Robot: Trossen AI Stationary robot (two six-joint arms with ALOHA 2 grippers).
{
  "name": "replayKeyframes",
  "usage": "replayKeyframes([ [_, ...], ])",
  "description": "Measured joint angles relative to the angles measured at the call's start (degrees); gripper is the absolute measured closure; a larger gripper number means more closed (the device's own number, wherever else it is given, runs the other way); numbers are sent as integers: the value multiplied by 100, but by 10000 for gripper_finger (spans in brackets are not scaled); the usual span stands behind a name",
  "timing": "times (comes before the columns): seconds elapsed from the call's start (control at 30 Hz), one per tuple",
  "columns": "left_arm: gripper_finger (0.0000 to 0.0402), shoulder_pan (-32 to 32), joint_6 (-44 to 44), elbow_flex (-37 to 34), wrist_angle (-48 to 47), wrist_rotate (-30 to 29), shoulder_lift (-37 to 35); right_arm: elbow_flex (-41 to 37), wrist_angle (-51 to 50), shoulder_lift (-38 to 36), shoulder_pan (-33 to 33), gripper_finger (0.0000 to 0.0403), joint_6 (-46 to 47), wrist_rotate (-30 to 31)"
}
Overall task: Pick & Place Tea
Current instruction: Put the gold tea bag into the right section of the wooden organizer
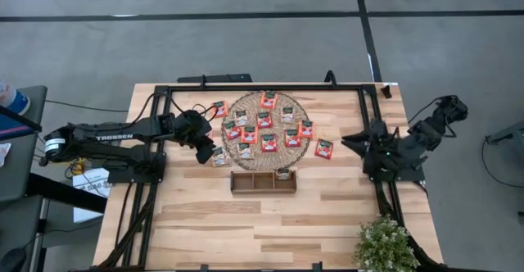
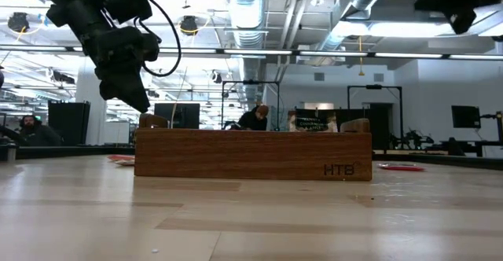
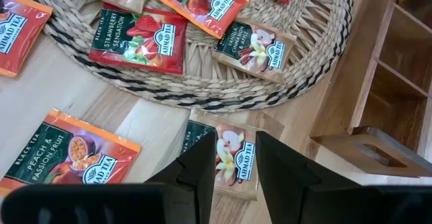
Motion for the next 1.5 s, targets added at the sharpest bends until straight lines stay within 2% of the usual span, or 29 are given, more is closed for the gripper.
replayKeyframes([
  [0.17,305,0,-2,0,1,0,0,-658,1701,-396,-74,333,-858,-734],
  [0.3,305,0,-5,0,2,0,0,-1178,2477,-558,-365,333,-1032,-1223],
  [0.6,305,0,-106,0,2,0,1,-1580,2813,-547,-1768,333,-1217,-1784],
  [0.8,305,0,-87,2,-3,-76,236,-1578,3039,-720,-2532,333,-1331,-2648],
  [1.0,305,2,-10,91,-55,-92,1054,-1580,2974,-732,-2772,333,-1314,-2747],
  [1.17,305,2,289,548,-239,-210,1725,-1578,2911,-728,-2772,333,-1327,-2746],
  [1.37,305,2,835,1271,-997,-569,2526,-1578,2908,-726,-2772,333,-1327,-2748],
  [1.5,305,11,962,1485,-1505,-658,2853,-1578,2908,-728,-2769,333,-1327,-2747],
])
